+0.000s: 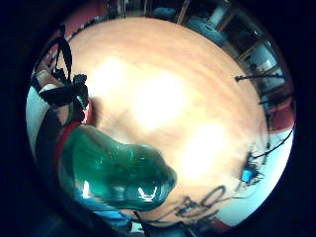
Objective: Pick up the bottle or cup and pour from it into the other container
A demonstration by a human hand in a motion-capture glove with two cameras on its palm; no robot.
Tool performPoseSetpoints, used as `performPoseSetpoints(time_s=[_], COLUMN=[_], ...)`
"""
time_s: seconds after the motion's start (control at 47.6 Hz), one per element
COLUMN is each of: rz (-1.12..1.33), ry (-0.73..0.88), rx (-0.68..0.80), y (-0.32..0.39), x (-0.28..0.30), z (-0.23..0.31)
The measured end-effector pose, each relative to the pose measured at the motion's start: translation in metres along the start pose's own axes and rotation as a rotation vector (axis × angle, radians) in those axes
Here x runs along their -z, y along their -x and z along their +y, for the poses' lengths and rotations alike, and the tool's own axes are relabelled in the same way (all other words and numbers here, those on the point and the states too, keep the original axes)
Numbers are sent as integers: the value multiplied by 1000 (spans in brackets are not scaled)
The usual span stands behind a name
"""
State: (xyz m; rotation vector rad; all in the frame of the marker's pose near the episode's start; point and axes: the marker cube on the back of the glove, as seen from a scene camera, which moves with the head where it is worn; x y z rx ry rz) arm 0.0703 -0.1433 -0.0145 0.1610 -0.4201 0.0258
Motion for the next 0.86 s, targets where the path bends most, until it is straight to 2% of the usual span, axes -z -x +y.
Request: performPoseSetpoints(time_s=[0.231,0.315,0.399,0.505,0.652,0.862], rz=[608,816,894,1196,1266,1286], ry=[281,314,243,341,363,386], rx=[6,6,-116,93,137,159], y=[49,80,119,131,155,145], x=[-26,-44,-72,-81,-106,-96], z=[-26,-36,-51,-47,-52,-52])
